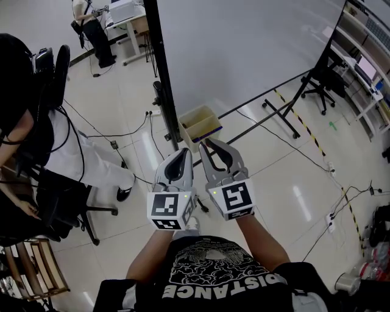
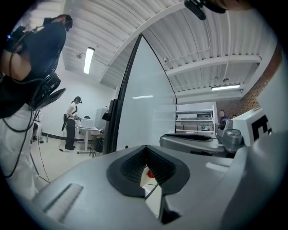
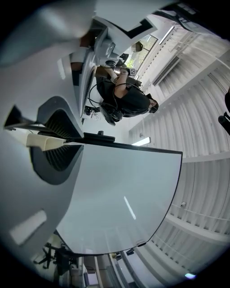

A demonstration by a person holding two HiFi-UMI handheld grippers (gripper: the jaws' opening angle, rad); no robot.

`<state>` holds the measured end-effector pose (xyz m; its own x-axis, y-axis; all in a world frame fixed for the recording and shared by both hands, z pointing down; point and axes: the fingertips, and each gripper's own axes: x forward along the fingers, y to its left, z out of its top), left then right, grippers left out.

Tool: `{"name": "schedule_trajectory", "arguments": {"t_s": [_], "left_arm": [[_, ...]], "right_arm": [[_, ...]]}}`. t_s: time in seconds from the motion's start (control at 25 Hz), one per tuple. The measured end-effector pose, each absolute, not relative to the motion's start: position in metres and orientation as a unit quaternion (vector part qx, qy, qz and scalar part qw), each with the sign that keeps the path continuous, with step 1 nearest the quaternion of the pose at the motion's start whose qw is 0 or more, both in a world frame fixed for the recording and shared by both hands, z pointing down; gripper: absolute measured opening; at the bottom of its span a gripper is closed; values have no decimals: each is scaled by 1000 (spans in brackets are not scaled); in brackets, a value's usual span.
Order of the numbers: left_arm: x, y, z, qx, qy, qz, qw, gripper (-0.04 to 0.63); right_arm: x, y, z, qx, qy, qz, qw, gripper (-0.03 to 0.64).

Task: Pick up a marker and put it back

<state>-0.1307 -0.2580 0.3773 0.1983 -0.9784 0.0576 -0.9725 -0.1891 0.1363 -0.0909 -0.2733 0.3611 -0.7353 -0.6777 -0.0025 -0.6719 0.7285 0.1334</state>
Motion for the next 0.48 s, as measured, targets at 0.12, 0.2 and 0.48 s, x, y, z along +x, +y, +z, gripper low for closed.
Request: {"name": "schedule_trajectory", "arguments": {"t_s": [0.12,0.2,0.48], "left_arm": [[-117,-243,373,772,-632,-20,65,6],[-109,-233,371,772,-632,-19,58,6],[-82,-192,366,770,-636,-23,47,6]], "right_arm": [[-78,-256,354,363,-930,-59,12,31],[-70,-244,350,363,-930,-59,5,17],[-42,-203,344,362,-930,-58,-10,0]]}}
